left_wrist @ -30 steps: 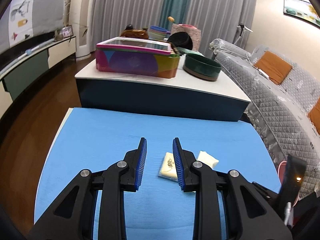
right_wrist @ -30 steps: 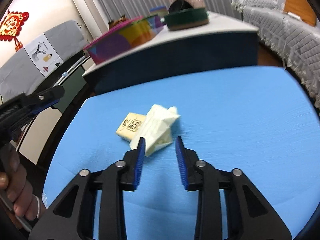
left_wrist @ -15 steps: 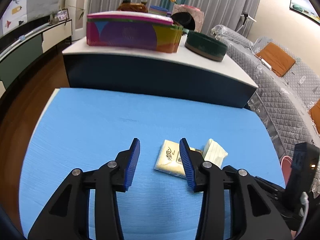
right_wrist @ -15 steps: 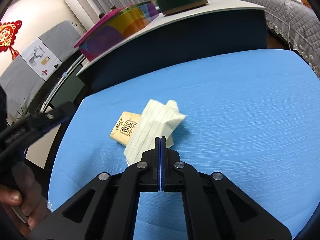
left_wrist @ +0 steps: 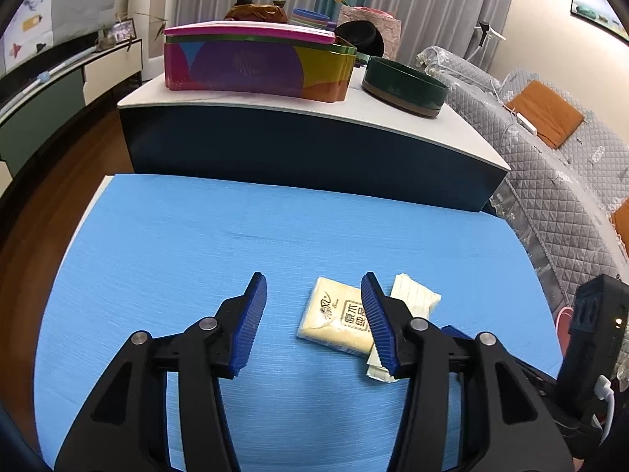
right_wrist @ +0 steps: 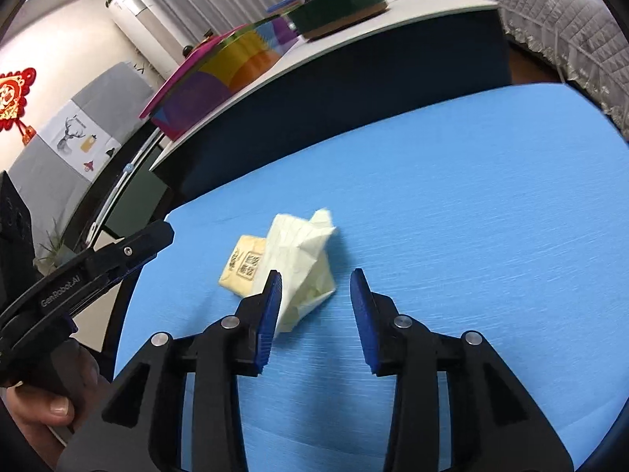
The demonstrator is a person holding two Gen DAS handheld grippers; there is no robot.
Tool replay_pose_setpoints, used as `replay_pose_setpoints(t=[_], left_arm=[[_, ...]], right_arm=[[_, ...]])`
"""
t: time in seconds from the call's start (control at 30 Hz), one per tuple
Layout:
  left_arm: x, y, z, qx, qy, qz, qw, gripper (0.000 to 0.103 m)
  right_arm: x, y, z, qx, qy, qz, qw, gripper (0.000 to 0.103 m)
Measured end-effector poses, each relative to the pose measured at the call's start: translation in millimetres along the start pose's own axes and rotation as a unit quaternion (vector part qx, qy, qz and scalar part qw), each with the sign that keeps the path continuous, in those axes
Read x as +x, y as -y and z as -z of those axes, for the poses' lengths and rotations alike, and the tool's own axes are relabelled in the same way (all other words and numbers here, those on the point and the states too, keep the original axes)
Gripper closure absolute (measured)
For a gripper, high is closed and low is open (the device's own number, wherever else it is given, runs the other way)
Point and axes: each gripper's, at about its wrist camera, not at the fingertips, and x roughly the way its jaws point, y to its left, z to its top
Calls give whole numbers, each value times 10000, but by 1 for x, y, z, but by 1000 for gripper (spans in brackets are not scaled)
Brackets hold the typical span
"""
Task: Collect trash
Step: 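Grasp the white paper wrapper with the right tool while the left tool grasps the yellow tissue pack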
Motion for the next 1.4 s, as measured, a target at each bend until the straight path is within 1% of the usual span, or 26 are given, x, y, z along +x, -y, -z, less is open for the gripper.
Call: replay_pose_setpoints(t=[0.1, 0.17, 0.2, 0.23, 0.27, 0.33, 0.37, 0.4, 0.47, 0.5, 0.63, 0.7, 0.77, 0.8, 0.83, 0.93, 1.1, 1.23, 1.4], left_arm=[[2, -7, 0, -50, -12, -20, 10000, 53], [4, -11, 0, -104, -55, -24, 9999, 53], [7, -13, 1, -146, -95, -12, 9998, 53], [8, -14, 1, -171, -123, 1, 9998, 53], [11, -14, 2, -198, -170, 27, 9997, 53], [15, -12, 4, -207, -249, 76, 9994, 47], [18, -10, 5, -191, -289, 85, 9994, 42], [22, -6, 7, -161, -332, 84, 9993, 40], [30, 0, 9, -92, -427, 85, 9990, 27], [35, 4, 10, -56, -491, 91, 9987, 25], [55, 21, 16, 36, -696, 77, 9975, 23], [64, 33, 19, 186, -725, -74, 9972, 21], [69, 41, 21, 227, -767, -75, 9968, 21], [72, 45, 22, 258, -784, -86, 9966, 19], [75, 50, 23, 341, -781, -195, 9962, 18], [83, 59, 26, 392, -829, -428, 9949, 17], [95, 60, 26, 227, -916, -591, 9938, 18], [94, 61, 23, 198, -898, -620, 9938, 22], [81, 61, 22, 171, -734, -612, 9953, 25]], right_arm=[[13, -6, 1, 12, -180, -163, 9997, 65], [18, -10, 1, -72, -237, -208, 9995, 73], [20, -11, 2, -86, -271, -247, 9993, 85], [22, -12, 2, -109, -314, -305, 9990, 92], [20, -13, 3, -130, -292, -310, 9990, 94], [13, -16, 1, -255, -147, -228, 9993, 98], [8, -16, -1, -305, -55, -129, 9994, 99], [4, -16, -2, -328, 22, -23, 9995, 99], [-8, -8, -6, -275, 168, 280, 9991, 99], [-15, -2, -8, -202, 229, 372, 9988, 99], [-31, 15, -12, -37, 359, 549, 9978, 99], [-38, 21, -13, -19, 402, 611, 9973, 99], [-45, 26, -14, -24, 418, 664, 9969, 99], [-46, 26, -14, -33, 419, 676, 9968, 99], [-48, 28, -13, -61, 414, 708, 9966, 99], [-50, 32, -11, -86, 374, 761, 9964, 99], [-56, 39, -7, -145, 329, 861, 9956, 99], [-62, 38, -6, -274, 323, 982, 9943, 99], [-76, 40, -4, -392, 394, 1151, 9918, 99]])
